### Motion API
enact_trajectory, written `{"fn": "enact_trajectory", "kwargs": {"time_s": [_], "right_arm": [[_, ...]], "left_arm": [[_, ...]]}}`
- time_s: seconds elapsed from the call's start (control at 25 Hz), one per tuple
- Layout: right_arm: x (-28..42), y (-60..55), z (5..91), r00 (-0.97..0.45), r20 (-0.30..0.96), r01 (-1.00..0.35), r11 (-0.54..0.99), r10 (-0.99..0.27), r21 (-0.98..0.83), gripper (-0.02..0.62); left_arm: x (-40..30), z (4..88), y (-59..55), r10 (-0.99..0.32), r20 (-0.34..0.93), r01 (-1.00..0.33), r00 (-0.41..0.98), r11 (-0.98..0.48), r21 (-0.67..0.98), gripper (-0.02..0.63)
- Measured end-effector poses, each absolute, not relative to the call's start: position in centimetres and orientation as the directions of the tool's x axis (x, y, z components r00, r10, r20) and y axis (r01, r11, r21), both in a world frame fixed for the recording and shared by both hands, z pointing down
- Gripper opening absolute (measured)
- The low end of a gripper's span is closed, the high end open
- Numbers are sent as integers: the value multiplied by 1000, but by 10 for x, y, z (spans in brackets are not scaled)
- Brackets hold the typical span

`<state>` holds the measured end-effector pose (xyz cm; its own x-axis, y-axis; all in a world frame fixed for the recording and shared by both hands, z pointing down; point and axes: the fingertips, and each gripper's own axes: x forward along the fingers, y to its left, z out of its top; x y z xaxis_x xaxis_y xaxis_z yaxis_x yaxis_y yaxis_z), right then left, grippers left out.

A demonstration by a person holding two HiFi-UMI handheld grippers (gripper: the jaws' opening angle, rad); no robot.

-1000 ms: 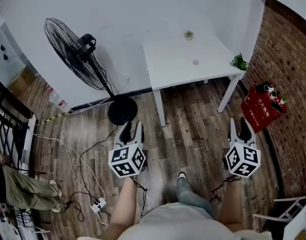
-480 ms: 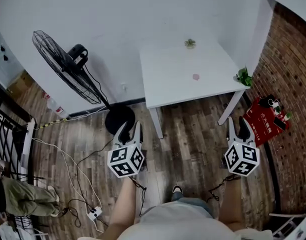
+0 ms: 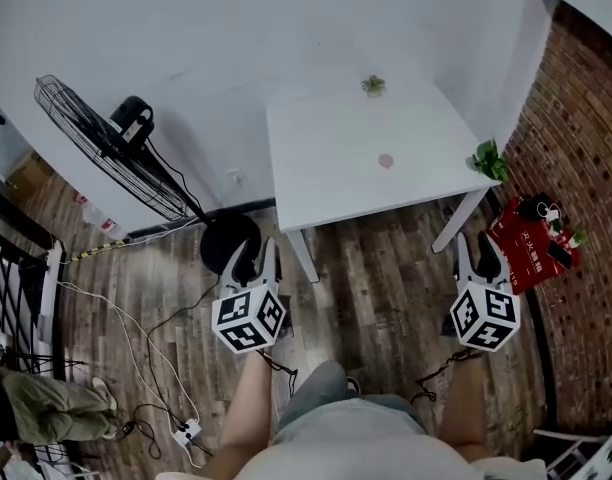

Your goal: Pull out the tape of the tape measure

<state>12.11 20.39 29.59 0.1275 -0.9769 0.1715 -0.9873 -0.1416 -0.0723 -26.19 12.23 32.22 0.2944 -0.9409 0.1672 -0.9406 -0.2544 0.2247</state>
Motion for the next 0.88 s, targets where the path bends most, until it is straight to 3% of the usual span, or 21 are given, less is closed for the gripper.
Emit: {"fn": "enact_trajectory", "kwargs": {"time_s": [0.88], "right_arm": [[165, 29, 287, 265, 174, -961, -274, -949, -29, 169]], "left_arm": [[-199, 312, -114, -895, 100, -875, 434, -392, 284, 152]]}}
